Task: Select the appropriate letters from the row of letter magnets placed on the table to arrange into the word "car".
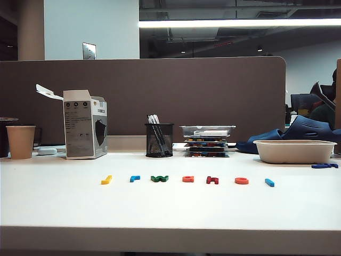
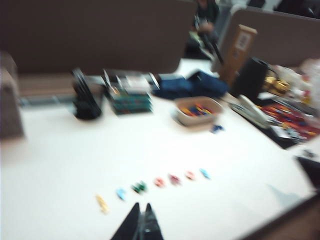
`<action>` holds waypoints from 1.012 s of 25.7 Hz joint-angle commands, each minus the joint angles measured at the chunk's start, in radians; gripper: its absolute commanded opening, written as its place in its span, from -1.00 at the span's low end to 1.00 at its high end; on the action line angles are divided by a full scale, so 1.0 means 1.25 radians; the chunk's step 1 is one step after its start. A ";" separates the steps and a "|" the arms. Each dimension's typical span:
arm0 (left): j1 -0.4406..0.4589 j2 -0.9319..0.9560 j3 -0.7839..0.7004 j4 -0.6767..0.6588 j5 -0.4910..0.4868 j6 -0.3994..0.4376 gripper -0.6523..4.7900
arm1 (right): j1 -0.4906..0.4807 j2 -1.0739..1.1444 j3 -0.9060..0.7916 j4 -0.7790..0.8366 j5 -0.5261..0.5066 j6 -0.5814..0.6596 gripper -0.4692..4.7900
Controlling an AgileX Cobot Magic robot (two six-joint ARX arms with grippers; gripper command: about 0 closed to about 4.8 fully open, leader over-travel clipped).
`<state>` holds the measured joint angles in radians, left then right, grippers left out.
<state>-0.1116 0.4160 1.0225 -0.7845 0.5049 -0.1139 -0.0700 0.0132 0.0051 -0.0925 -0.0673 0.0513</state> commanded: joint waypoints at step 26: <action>-0.602 0.582 0.464 -0.412 -0.218 -0.442 -0.78 | -0.002 -0.011 -0.003 0.011 0.004 -0.002 -0.82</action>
<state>-0.8124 1.1286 1.5974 -1.3628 0.3229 -0.6033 -0.0723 0.0132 0.0051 -0.0944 -0.0669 0.0513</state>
